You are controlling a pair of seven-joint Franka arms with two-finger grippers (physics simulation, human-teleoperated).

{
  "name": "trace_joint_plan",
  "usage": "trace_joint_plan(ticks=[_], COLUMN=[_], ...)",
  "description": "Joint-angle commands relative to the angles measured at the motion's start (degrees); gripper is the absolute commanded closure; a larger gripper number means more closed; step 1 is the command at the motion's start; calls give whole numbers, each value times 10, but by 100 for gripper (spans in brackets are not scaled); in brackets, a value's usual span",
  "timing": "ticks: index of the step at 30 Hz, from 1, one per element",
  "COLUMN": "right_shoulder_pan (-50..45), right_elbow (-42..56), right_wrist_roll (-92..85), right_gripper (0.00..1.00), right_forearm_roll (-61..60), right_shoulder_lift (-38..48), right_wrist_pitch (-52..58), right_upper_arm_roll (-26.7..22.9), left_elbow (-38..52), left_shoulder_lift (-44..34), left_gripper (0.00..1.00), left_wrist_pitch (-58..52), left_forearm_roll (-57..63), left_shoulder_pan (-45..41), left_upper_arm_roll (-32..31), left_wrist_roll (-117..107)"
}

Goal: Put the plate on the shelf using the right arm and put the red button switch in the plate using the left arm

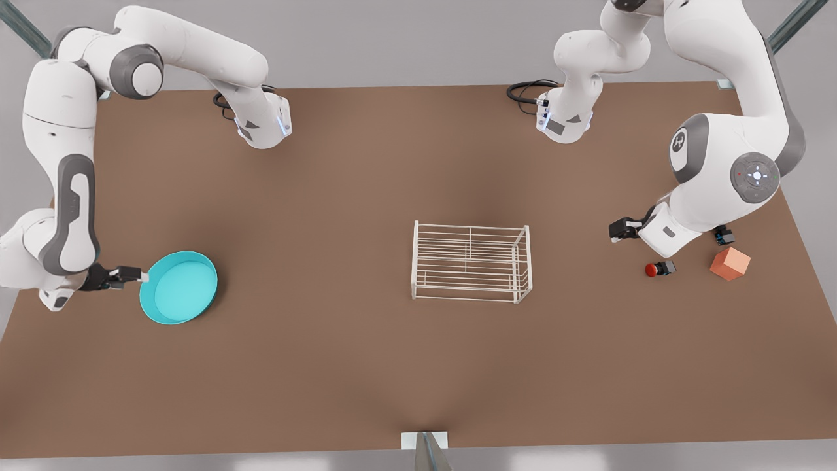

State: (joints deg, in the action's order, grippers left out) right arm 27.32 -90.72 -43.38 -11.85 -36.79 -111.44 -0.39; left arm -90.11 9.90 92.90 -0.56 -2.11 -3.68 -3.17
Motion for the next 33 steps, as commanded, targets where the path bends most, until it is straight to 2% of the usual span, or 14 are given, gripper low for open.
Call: trace_joint_plan(ticks=[1,7,10,16,20,23,25,29,33], right_shoulder_pan=[0,-2,-9,-7,-8,-9,-10,-10,-10], right_elbow=[14,81,81,75,68,66,66,66,67], right_wrist_roll=[-140,-51,12,15,22,25,22,21,15], right_gripper=[0,0,0,1,19,23,33,48,70], right_forearm_roll=[-3,-1,-2,-5,-5,-5,-5,-5,-4], right_shoulder_lift=[-14,-58,-68,-83,-86,-89,-93,-99,-98], right_wrist_pitch=[-11,-11,-31,-48,-45,-41,-41,-41,-39], right_upper_arm_roll=[-1,-1,-1,-2,-1,-1,-1,-1,-1], left_elbow=[0,-3,-3,-3,-3,-4,-3,-3,-3], left_shoulder_lift=[-1,-1,-1,-1,-1,-1,-1,-1,-1], left_gripper=[0,0,0,0,0,0,0,0,0], left_wrist_pitch=[-2,-4,-4,-4,-4,-4,-4,-4,-4], left_forearm_roll=[2,2,2,2,2,2,3,3,3], left_shoulder_pan=[0,1,1,2,2,2,2,2,2], left_upper_arm_roll=[0,1,1,1,1,1,1,1,2], left_wrist_roll=[-3,-3,-3,-3,-3,-3,-3,-3,-3])
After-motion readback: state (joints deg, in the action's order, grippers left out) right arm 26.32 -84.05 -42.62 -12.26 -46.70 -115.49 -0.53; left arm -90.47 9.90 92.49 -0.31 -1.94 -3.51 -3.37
